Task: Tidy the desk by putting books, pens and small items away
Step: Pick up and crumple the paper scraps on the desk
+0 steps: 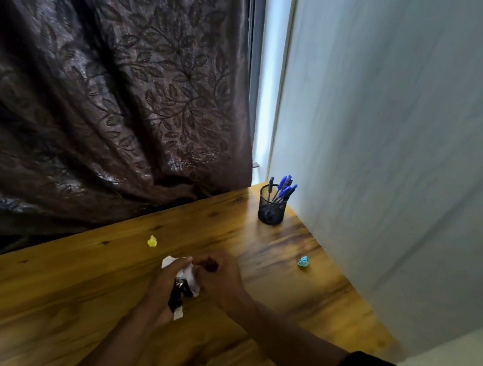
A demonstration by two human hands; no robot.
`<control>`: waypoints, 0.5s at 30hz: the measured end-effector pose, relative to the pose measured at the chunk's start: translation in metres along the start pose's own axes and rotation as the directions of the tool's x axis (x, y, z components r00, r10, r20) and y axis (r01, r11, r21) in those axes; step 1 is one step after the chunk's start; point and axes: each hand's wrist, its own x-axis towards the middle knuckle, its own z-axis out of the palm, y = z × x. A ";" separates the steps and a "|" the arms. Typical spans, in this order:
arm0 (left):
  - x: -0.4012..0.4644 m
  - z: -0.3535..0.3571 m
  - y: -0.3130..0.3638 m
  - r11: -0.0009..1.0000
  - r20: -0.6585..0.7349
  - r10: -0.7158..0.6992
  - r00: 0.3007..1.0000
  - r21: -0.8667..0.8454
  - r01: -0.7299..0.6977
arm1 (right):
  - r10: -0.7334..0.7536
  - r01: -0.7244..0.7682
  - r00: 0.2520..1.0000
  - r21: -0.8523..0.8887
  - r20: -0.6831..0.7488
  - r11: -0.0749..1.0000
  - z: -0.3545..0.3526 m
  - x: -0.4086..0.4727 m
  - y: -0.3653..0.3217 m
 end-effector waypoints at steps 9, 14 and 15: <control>0.000 0.004 -0.001 0.991 -0.082 -0.014 0.997 -0.133 0.002 | -0.200 -0.119 0.946 -0.848 -0.254 0.517 -0.126 0.030 0.035; -0.002 0.004 -0.005 0.997 -0.080 -0.017 0.997 -0.078 0.011 | 0.010 -0.262 0.962 -0.913 -0.273 0.314 -0.166 0.034 0.051; -0.004 0.004 -0.006 0.998 -0.082 -0.013 0.997 -0.066 0.008 | 0.016 -0.247 0.966 -0.910 -0.257 0.334 -0.168 0.034 0.055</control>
